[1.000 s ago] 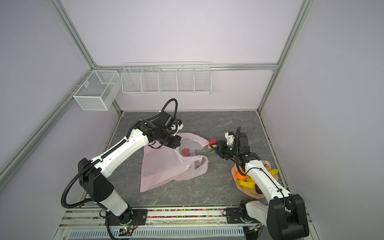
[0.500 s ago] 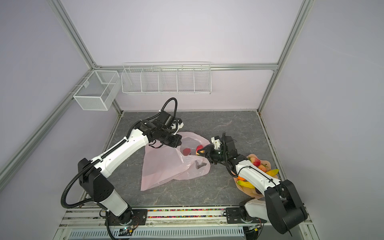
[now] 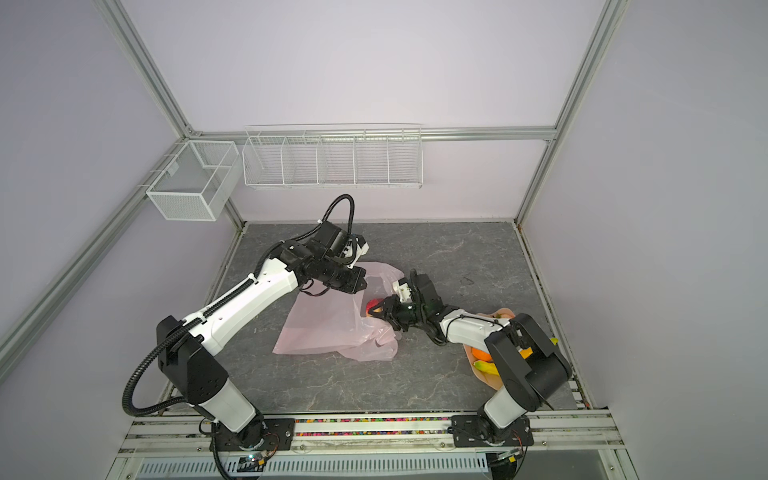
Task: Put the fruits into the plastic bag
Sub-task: 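Lower the strawberry into the bag opening held by the left gripper and release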
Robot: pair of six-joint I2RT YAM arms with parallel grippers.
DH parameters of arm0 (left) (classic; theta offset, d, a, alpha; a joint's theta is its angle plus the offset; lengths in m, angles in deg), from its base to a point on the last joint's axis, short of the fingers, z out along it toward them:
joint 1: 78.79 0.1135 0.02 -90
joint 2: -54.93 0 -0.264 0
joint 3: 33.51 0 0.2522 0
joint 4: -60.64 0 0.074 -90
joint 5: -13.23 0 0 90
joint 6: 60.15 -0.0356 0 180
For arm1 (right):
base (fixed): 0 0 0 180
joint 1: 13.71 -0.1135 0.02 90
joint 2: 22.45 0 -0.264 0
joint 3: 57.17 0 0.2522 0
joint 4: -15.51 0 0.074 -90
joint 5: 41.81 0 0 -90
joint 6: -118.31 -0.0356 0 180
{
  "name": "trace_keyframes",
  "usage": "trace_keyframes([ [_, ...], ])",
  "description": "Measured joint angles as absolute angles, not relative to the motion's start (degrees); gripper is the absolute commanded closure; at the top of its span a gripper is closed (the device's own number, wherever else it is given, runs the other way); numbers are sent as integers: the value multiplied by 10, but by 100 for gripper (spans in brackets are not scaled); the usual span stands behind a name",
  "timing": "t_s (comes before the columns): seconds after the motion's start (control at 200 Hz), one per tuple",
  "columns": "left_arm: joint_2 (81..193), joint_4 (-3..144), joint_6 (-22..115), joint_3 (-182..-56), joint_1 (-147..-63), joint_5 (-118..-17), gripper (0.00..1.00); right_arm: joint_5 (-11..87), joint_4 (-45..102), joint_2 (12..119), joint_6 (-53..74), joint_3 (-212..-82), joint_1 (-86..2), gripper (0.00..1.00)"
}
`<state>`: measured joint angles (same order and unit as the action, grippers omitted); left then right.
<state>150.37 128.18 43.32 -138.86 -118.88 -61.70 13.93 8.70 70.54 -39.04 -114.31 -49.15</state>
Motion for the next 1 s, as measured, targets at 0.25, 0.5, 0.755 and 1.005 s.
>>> trace_keyframes([
  [0.25, 1500, 1274, 440, -1379, -1189, -610, 100, 133, 47, 808, -413, -1231, -519, 66],
  [0.5, 1500, 1267, 443, -1378, -1189, -609, 100, 127, 26, 886, -442, -1301, -556, 55],
  [0.755, 1500, 1270, 443, -1377, -1188, -617, 100, 125, 63, 919, -448, -1330, -580, 36],
  [1.005, 1499, 1269, 443, -1369, -1188, -625, 100, 137, 158, 918, -404, -1356, -578, 10],
])
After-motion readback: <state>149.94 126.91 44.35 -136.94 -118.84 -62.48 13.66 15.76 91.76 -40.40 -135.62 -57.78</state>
